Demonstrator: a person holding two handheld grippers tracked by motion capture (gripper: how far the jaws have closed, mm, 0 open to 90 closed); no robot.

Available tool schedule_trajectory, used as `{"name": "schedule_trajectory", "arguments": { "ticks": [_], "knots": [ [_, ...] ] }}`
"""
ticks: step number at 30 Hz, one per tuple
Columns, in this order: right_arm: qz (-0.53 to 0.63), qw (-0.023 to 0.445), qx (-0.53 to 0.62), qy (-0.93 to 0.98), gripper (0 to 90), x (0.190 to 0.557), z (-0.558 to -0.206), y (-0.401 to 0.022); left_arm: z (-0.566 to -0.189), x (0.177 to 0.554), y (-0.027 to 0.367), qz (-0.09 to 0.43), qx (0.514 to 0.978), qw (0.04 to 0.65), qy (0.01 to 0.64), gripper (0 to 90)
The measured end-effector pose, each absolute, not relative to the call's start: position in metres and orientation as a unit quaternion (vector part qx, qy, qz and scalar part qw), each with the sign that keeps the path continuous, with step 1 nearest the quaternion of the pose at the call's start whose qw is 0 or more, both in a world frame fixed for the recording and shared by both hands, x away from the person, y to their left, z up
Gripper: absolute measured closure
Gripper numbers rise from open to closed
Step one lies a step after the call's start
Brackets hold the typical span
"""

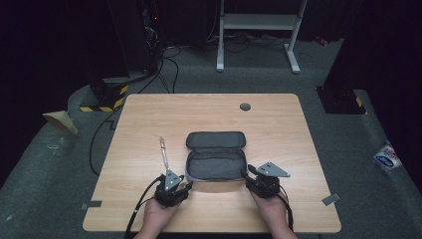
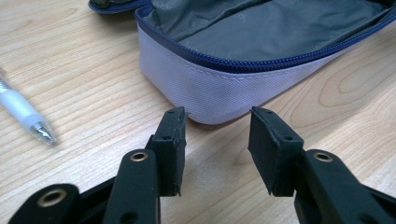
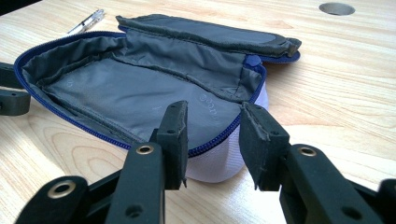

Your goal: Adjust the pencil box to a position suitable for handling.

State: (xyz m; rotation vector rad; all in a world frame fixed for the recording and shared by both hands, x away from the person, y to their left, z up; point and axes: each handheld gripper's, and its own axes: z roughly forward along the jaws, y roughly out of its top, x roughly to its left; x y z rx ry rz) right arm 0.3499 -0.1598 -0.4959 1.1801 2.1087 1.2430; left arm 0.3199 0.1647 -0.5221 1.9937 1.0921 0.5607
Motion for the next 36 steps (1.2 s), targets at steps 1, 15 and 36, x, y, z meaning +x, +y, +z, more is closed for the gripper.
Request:
{"name": "schedule_trajectory", "arguments": {
  "ticks": [1,15,36],
  "knots": [
    [0.447,0.212,0.424,0.759,61.3,0.350,-0.496,-0.160,-0.522,0.320,0.165,0.221,0.784,0.390,0.429,55.5],
    [0.450,0.208,0.436,0.752,60.9,0.350,-0.492,-0.176,-0.516,0.318,0.186,0.223,0.775,0.394,0.440,51.1],
    [0.381,0.229,0.461,0.768,53.1,0.341,-0.511,-0.229,-0.509,0.331,0.232,0.244,0.720,0.401,0.511,46.3]
  ]
}}
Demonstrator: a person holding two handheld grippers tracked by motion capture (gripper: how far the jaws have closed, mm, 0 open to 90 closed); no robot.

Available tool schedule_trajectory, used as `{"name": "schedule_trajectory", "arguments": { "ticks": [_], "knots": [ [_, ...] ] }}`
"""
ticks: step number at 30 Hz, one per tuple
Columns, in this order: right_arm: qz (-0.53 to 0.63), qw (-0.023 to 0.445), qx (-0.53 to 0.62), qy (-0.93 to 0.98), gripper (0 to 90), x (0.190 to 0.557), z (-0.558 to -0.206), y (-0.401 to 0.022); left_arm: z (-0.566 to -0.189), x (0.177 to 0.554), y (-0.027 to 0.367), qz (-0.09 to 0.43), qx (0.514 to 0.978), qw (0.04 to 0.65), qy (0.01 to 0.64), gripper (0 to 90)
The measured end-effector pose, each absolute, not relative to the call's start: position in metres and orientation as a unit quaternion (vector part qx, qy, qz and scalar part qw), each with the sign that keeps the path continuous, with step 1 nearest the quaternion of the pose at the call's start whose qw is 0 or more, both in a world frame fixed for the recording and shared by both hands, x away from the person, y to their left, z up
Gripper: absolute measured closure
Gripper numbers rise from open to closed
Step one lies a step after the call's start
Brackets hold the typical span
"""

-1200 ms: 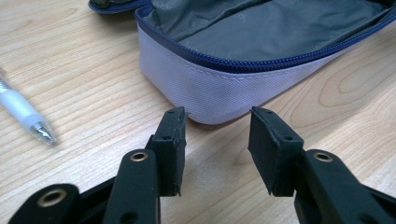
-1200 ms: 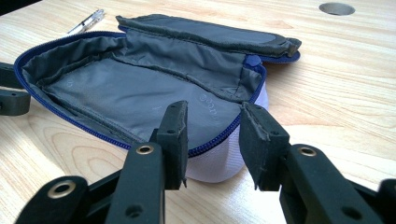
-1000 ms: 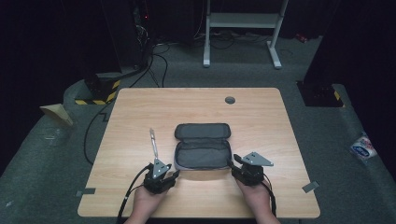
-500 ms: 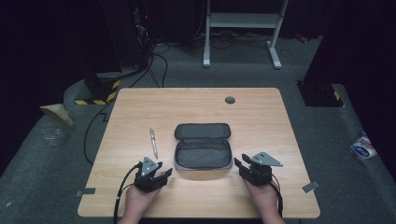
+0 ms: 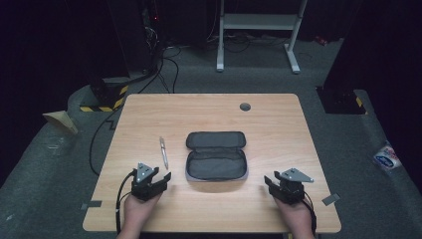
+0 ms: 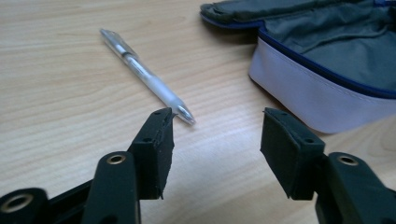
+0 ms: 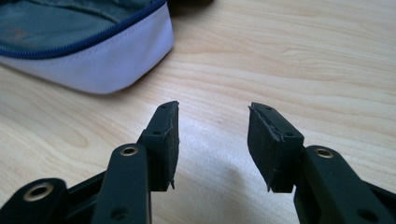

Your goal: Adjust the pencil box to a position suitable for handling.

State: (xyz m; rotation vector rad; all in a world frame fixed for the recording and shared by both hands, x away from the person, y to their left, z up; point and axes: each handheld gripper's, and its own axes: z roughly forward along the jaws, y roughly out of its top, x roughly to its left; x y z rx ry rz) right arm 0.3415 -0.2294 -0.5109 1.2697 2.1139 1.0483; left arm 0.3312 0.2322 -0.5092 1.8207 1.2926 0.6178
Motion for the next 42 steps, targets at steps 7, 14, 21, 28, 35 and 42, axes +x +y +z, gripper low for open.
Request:
{"name": "schedule_trajectory", "arguments": {
  "ticks": [7,14,21,28,35,42],
  "knots": [
    [0.374,0.225,0.459,0.774,52.7,0.335,-0.515,-0.232,-0.514,0.360,0.234,0.250,0.717,0.378,0.529,48.3],
    [0.368,0.226,0.466,0.773,52.5,0.334,-0.519,-0.232,-0.522,0.382,0.234,0.244,0.713,0.372,0.541,53.2],
    [0.361,0.236,0.465,0.773,52.4,0.331,-0.521,-0.229,-0.525,0.392,0.231,0.240,0.726,0.342,0.546,60.0],
    [0.367,0.230,0.476,0.766,52.5,0.332,-0.520,-0.231,-0.526,0.387,0.234,0.226,0.725,0.355,0.546,75.9],
    [0.363,0.230,0.473,0.769,52.7,0.333,-0.521,-0.229,-0.526,0.385,0.234,0.228,0.728,0.356,0.539,79.8],
    [0.364,0.227,0.464,0.775,52.9,0.334,-0.521,-0.229,-0.524,0.371,0.237,0.217,0.741,0.353,0.528,79.8]
  ]
}}
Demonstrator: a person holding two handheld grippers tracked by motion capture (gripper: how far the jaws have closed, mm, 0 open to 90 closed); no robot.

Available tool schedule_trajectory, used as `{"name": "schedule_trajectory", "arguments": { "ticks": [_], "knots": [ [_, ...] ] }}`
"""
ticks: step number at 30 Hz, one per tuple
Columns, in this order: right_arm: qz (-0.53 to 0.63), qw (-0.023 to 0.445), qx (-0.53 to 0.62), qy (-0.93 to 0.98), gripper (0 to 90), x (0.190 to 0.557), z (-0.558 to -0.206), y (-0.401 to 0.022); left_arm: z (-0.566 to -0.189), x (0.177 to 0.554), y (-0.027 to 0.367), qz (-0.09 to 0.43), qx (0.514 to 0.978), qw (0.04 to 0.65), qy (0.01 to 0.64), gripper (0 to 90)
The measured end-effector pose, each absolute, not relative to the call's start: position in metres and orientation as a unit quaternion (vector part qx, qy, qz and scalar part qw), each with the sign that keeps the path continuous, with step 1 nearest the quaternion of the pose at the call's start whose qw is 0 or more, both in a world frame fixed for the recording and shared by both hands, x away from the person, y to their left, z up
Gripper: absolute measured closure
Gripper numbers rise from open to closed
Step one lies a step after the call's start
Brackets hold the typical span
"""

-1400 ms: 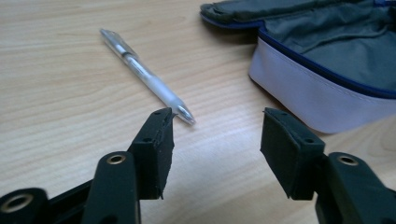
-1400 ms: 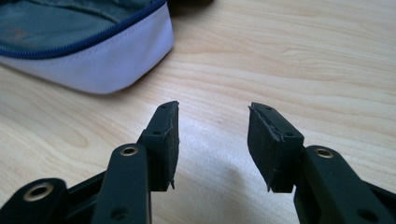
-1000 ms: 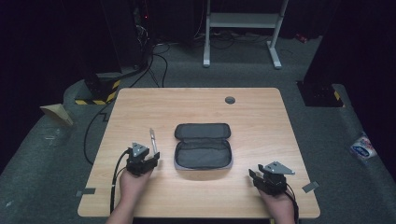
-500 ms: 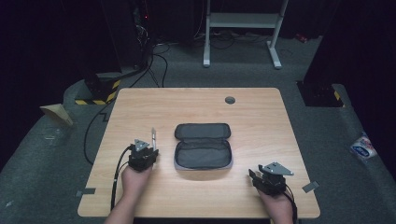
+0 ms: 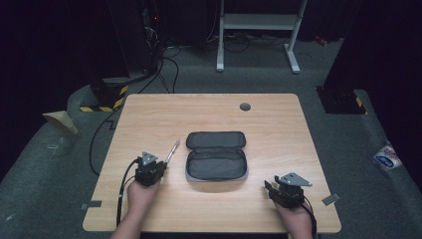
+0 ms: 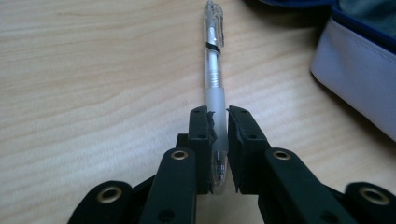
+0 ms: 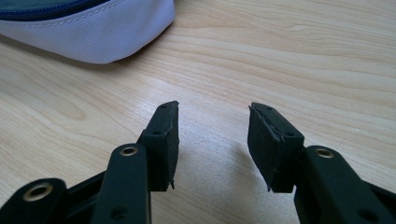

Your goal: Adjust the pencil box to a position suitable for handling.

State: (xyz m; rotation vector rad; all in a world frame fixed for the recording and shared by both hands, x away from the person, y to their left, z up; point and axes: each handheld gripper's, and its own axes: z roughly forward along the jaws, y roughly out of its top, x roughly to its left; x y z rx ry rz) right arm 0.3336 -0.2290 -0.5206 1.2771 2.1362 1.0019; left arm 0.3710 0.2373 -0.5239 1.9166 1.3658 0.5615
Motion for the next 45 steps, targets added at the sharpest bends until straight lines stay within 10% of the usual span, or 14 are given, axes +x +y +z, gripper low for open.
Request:
{"name": "schedule_trajectory", "arguments": {
  "ticks": [28,45],
  "knots": [
    [0.368,0.213,0.468,0.775,52.5,0.338,-0.521,-0.230,-0.517,0.363,0.229,0.209,0.767,0.369,0.482,65.8],
    [0.364,0.219,0.468,0.775,51.8,0.337,-0.521,-0.230,-0.525,0.377,0.226,0.215,0.766,0.359,0.487,76.8]
  ]
}}
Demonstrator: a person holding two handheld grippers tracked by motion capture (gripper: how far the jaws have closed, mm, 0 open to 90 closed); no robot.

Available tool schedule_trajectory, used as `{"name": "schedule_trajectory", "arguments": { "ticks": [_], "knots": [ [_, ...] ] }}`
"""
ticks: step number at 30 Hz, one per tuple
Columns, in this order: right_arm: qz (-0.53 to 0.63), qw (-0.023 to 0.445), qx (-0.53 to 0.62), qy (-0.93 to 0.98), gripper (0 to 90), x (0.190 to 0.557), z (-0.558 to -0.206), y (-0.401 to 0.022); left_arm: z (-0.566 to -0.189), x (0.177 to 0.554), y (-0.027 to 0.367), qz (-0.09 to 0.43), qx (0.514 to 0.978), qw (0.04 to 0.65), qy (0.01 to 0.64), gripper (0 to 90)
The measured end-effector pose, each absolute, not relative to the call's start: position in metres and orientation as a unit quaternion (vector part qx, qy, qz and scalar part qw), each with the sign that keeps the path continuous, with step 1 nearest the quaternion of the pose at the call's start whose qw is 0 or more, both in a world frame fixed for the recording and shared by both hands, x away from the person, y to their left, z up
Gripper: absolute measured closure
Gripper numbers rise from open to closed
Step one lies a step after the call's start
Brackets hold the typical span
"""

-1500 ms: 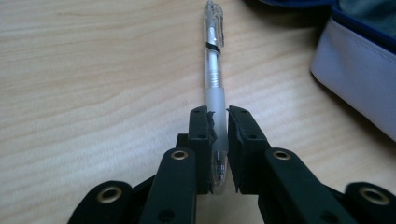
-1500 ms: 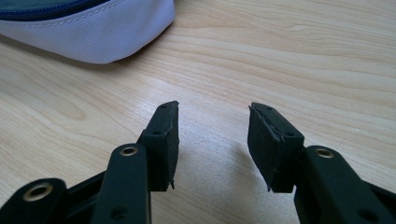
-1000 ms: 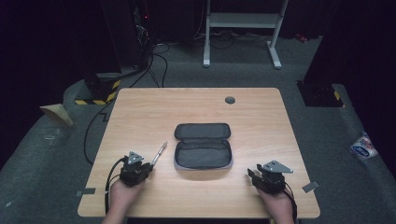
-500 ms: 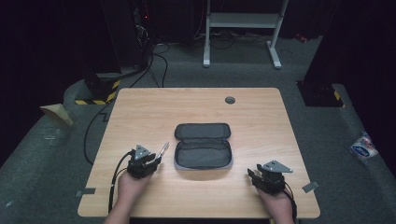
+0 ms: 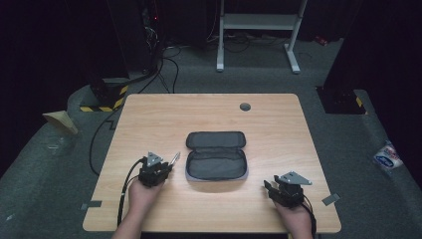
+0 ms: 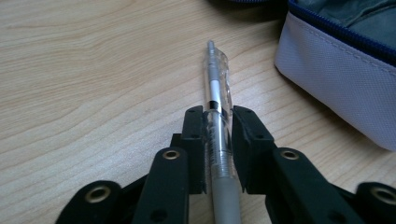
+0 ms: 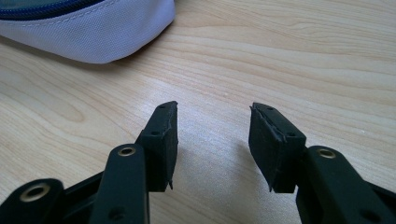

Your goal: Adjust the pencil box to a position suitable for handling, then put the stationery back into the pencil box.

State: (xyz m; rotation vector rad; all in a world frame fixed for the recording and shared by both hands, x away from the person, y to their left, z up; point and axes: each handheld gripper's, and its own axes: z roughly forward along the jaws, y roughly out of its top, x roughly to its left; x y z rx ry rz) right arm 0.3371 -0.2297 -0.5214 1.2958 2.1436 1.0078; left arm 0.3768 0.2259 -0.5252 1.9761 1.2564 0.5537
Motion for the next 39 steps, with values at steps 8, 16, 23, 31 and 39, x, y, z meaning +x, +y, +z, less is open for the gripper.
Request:
{"name": "schedule_trajectory", "arguments": {
  "ticks": [8,16,23,31,39],
  "knots": [
    [0.360,0.218,0.468,0.777,51.8,0.338,-0.522,-0.229,-0.525,0.375,0.227,0.208,0.766,0.365,0.486,78.9],
    [0.360,0.216,0.468,0.778,51.4,0.338,-0.522,-0.229,-0.520,0.370,0.226,0.213,0.759,0.387,0.478,79.0],
    [0.359,0.212,0.469,0.779,51.2,0.339,-0.522,-0.229,-0.511,0.363,0.230,0.230,0.743,0.415,0.472,79.0],
    [0.359,0.207,0.476,0.776,50.1,0.341,-0.522,-0.230,-0.509,0.360,0.230,0.236,0.738,0.428,0.466,79.0],
    [0.359,0.209,0.478,0.774,49.7,0.340,-0.520,-0.230,-0.501,0.349,0.231,0.238,0.737,0.442,0.453,79.0]
  ]
}}
